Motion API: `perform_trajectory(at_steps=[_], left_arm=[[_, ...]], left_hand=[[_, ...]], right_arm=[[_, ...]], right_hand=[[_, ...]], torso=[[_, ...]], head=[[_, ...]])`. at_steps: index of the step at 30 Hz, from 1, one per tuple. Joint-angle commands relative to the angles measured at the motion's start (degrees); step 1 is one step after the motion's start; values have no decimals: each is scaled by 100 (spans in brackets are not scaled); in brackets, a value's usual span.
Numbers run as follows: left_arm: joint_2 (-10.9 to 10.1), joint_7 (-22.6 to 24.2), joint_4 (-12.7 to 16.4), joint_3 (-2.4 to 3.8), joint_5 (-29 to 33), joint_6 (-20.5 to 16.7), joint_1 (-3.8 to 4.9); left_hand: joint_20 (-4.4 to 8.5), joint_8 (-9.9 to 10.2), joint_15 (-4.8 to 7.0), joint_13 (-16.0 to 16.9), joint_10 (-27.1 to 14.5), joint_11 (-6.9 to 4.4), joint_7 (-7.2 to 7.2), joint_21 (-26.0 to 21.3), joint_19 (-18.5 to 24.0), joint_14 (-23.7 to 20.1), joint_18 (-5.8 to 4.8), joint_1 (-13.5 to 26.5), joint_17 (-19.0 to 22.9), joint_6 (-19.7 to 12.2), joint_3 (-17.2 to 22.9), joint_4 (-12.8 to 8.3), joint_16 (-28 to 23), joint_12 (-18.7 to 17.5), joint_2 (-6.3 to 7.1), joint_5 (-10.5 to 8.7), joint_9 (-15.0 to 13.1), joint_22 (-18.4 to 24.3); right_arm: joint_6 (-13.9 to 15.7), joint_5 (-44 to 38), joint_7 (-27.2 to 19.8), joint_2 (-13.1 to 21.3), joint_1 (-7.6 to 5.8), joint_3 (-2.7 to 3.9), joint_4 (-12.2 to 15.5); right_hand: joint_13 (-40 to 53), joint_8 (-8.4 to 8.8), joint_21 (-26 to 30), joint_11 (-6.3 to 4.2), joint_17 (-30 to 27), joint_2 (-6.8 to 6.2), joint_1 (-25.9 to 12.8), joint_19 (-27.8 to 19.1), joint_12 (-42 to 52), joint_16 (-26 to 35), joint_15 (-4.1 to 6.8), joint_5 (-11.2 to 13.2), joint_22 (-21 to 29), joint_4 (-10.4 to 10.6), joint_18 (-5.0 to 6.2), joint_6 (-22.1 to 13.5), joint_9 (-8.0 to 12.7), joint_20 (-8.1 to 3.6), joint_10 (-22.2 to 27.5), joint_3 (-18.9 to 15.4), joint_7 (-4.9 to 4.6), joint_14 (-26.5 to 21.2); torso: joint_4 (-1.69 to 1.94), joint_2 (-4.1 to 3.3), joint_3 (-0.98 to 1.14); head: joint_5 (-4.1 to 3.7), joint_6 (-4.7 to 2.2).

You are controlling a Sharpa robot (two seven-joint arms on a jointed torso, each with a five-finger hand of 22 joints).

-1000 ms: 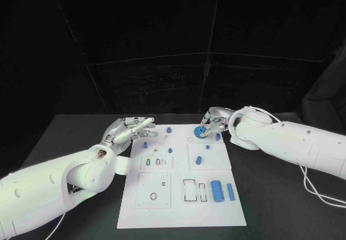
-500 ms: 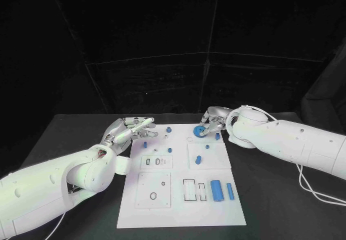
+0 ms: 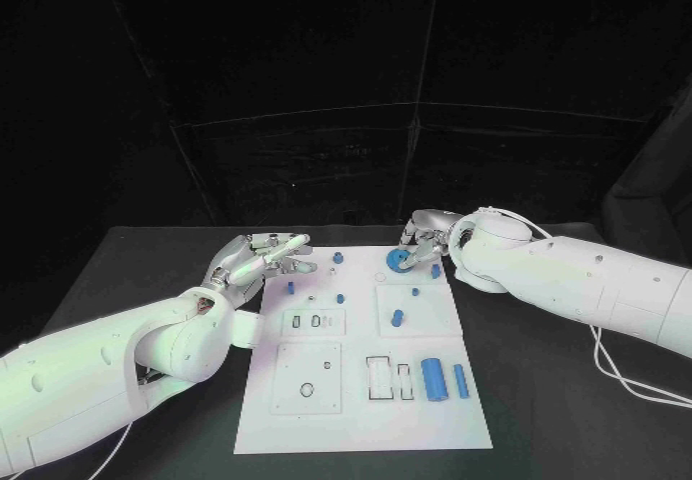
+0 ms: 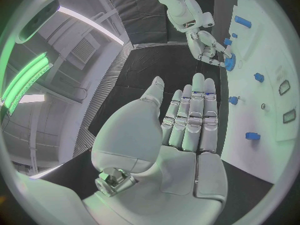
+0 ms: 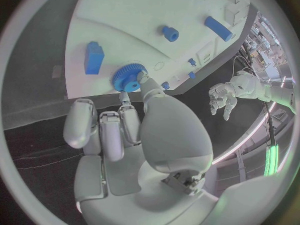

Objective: Assemble the parts on the task board

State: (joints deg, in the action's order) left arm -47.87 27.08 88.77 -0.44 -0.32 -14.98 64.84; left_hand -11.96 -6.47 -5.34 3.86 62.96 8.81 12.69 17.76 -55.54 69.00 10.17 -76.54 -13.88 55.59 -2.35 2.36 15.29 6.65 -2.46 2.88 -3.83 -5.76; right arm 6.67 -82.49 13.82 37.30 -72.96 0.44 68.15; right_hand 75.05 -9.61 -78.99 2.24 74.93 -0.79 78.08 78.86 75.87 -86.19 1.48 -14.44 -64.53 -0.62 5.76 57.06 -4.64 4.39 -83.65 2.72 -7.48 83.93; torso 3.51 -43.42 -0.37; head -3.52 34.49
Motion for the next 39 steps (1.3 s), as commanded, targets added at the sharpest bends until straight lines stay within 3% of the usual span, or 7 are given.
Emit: perform_trajectory(at_steps=[1, 12, 16, 17, 19, 26, 39], left_arm=[[5, -26, 5, 3, -25, 105, 9], [3, -37, 8, 2, -25, 121, 9], [-2, -39, 8, 1, -25, 126, 9], [-5, -39, 8, 1, -25, 127, 9], [-8, -40, 6, 1, -25, 133, 9], [-5, -45, -1, 1, -25, 148, 8], [14, -43, -18, 1, -26, 152, 9]], left_hand=[[2, 11, -4, 2, -17, -5, -25, -21, 50, -32, 31, -16, -5, -19, -4, -14, -29, 18, -60, -4, -8, 6], [2, 11, -3, 2, -17, -6, -27, -22, 50, -33, 32, -22, -6, -19, -4, -19, -30, 19, -61, -4, -8, 7], [2, 10, -2, 2, -18, -7, -29, -24, 51, -35, 32, -34, -7, -20, -3, -29, -30, 21, -63, -4, -8, 8], [2, 10, -2, 2, -18, -7, -29, -24, 51, -35, 32, -34, -7, -20, -3, -29, -30, 21, -63, -4, -8, 8], [2, 10, -2, 2, -18, -8, -29, -24, 51, -36, 32, -35, -7, -21, -3, -30, -31, 21, -63, -4, -8, 9], [2, 10, -2, 2, -18, -8, -29, -24, 51, -36, 32, -35, -7, -21, -3, -30, -31, 21, -64, -4, -8, 9], [1, 9, -2, 2, -17, -8, -31, -26, 51, -38, 33, -37, -7, -21, -5, -33, -31, 23, -65, -5, -8, 10]], right_arm=[[166, -494, -94, -1, 9, -12, 30], [499, -883, -166, -35, 13, -13, 190], [627, -838, -214, -9, 16, -13, 372], [682, -830, -230, -2, 16, -13, 440], [808, -820, -252, 6, 17, -13, 586], [1198, -918, -147, -164, 20, -14, 952], [1026, -1052, 41, -855, 142, -56, 644]], right_hand=[[232, -78, -45, -47, 535, 91, 182, 62, 57, -35, 85, 144, -68, -69, -97, 206, -40, -42, -41, 184, 67, 424], [284, -129, -109, -136, 600, 156, 177, 112, 72, -57, 161, 203, -196, -142, -121, 523, -46, -113, -69, 532, 171, 435], [293, -91, -115, -149, 597, 109, 75, 115, 62, -55, 172, 103, -207, -127, -124, 559, -27, -128, -73, 628, 185, 434], [299, -66, -122, -152, 596, 50, 10, 120, 55, -54, 176, -143, -221, -121, -126, 576, -15, -137, -72, 685, 187, 434], [299, -42, -126, -155, 595, 5, -42, 122, 44, -53, 178, -268, -227, -116, -128, 585, -5, -140, -71, 739, 185, 434], [311, 63, -162, -131, 590, -96, -203, 157, 31, -49, 162, -262, -303, -65, -142, 527, 36, -135, -75, 859, 153, 433], [304, 148, -163, -112, 570, -141, -331, 154, -8, -40, 146, -57, -302, -2, -141, 522, 55, -118, -70, 1004, 134, 429]], torso=[[-5, 1, -3], [8, 3, -4], [4, 2, -3], [-5, 3, -1], [-14, 5, 2], [20, -2, -10], [10, -1, -9]], head=[[1, 2], [-1, 12], [20, 15], [34, 11], [53, 16], [32, 17], [70, 65]])
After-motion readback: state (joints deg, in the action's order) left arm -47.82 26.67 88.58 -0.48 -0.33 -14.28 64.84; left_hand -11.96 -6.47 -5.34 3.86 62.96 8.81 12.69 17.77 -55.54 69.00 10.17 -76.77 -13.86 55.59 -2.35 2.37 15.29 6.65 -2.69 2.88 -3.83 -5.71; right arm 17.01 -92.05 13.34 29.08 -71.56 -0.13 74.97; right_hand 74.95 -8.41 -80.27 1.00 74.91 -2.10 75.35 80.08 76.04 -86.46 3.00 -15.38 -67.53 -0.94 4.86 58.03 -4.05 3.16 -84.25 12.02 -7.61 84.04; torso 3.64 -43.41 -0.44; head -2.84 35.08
